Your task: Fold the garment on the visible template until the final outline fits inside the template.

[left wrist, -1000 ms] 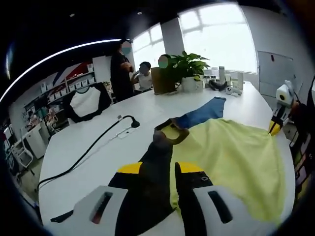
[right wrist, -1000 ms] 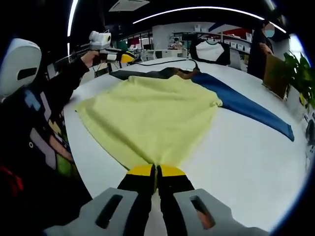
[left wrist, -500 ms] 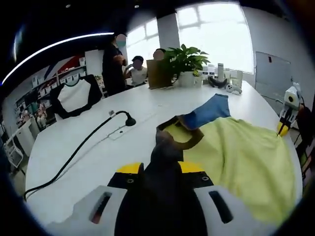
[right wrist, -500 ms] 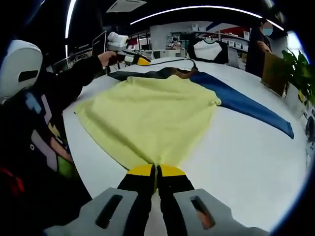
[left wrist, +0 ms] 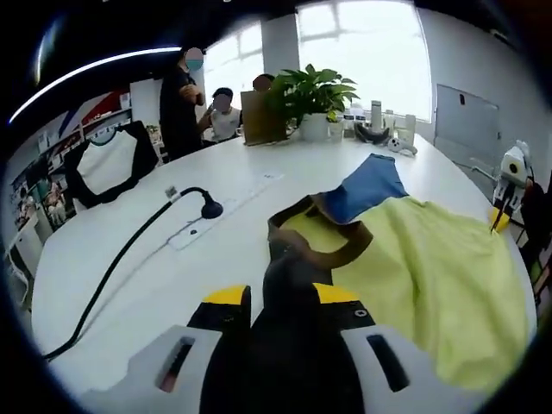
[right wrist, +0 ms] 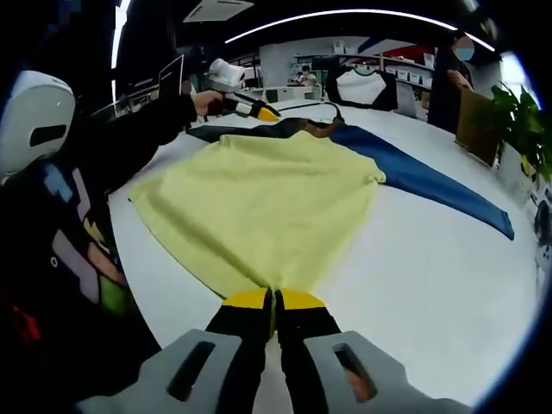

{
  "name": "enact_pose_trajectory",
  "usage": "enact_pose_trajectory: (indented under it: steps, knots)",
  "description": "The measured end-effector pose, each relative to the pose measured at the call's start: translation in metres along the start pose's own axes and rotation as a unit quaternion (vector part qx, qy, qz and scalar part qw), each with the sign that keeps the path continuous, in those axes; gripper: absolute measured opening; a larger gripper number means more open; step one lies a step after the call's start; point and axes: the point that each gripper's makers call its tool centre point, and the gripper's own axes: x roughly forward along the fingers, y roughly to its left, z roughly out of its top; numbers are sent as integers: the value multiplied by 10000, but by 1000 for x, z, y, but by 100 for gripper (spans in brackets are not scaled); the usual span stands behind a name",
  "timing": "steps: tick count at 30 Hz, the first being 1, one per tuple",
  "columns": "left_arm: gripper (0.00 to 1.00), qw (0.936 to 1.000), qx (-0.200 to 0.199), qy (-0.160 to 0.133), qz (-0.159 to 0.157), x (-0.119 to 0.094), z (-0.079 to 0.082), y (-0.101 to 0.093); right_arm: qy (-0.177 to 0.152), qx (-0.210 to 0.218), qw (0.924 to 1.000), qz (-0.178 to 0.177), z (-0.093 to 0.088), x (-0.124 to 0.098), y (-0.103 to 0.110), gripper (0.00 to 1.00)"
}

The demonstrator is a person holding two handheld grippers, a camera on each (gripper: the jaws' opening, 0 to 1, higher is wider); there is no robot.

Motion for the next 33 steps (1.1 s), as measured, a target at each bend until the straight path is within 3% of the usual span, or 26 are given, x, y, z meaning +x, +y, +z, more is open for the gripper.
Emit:
enact_pose_trajectory:
  steps: [7, 10, 16, 17, 23, 33]
  knots:
    - [21, 9999, -32, 104, -95, 13, -7, -4, -46, 62, 10000, -10, 0, 0, 1, 0]
    - [8, 9998, 5, 166, -83, 14, -9, -4, -74, 91, 9999, -12, 0, -1, 1, 0]
    - [2, 9997, -61, 214, -50, 15, -13, -2, -85, 92, 9999, -22, 0, -1, 2, 0]
    - [2, 9998, 30, 183, 81, 15, -12, 2, -88, 96, 9999, -20, 0, -1, 2, 0]
    - [2, 9998, 49, 156, 94, 12, -9, 3, -115, 120, 9999, -32, -2, -1, 5, 0]
    - [2, 9993, -62, 40, 378, 6, -3, 22, -98, 91, 9999, -72, -3, -1, 7, 0]
